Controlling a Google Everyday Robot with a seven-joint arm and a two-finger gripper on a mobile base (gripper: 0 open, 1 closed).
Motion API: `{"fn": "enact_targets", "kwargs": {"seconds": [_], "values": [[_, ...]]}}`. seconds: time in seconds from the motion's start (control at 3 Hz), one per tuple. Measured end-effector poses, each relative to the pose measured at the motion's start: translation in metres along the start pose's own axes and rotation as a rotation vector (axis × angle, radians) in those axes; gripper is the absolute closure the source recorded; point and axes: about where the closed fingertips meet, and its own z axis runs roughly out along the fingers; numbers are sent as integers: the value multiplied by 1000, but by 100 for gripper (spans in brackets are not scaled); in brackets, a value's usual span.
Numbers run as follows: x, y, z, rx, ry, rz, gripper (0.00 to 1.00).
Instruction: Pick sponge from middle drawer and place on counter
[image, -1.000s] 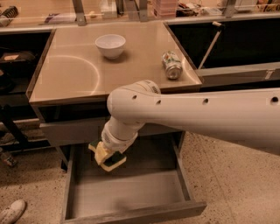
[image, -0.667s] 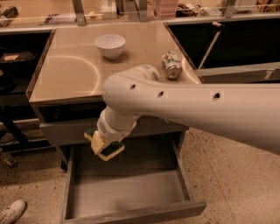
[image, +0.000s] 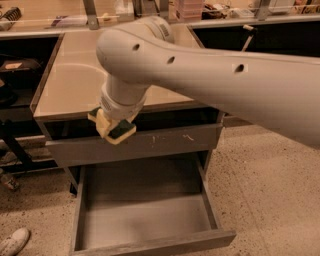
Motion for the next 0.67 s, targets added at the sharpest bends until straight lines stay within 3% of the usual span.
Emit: {"fn": "enact_targets", "kwargs": {"seconds": [0.67], "values": [[-76, -31, -15, 44, -17, -50, 100]]}}
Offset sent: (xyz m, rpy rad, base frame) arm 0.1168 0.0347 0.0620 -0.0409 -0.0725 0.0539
